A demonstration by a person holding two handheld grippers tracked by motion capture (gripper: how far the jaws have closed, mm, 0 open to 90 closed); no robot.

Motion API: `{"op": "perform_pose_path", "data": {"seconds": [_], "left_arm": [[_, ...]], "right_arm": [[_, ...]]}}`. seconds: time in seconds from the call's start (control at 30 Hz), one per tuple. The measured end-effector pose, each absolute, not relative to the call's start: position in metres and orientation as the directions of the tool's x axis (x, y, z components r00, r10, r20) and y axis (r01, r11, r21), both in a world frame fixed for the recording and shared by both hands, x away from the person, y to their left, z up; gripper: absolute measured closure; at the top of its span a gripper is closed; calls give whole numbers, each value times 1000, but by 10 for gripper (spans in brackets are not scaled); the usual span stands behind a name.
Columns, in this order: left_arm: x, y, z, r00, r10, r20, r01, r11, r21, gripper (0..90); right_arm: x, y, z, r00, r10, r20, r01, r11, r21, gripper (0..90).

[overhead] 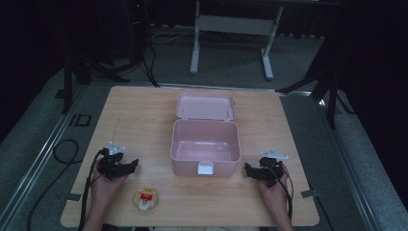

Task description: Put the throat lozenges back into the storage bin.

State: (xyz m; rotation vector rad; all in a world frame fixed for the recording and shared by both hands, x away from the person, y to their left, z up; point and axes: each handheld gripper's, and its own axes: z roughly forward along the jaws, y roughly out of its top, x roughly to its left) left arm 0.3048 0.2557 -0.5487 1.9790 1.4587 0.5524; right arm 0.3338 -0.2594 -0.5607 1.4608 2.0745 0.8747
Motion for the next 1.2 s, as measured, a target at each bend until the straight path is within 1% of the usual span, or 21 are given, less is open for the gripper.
{"op": "perform_pose_path", "data": {"seconds": [0.3, 0.73, 0.97, 1.0, 1.2], "left_arm": [[296, 253, -532, 334, 943, -14, 673, -228, 703, 326], [286, 251, -510, 363, 931, -19, 672, -247, 698, 326], [281, 249, -501, 382, 924, 2, 666, -276, 693, 322], [280, 249, -499, 381, 924, 1, 666, -275, 693, 311], [277, 247, -491, 404, 915, 1, 660, -292, 692, 311]], "right_arm": [[334, -259, -561, -335, 942, -5, 654, 237, 719, 121], [334, -259, -561, -335, 942, -6, 654, 237, 719, 121], [334, -259, -561, -335, 942, -6, 654, 237, 719, 121], [334, -259, -561, -335, 942, -6, 654, 237, 719, 121], [334, -259, -561, -335, 942, -6, 654, 237, 719, 121]]}}
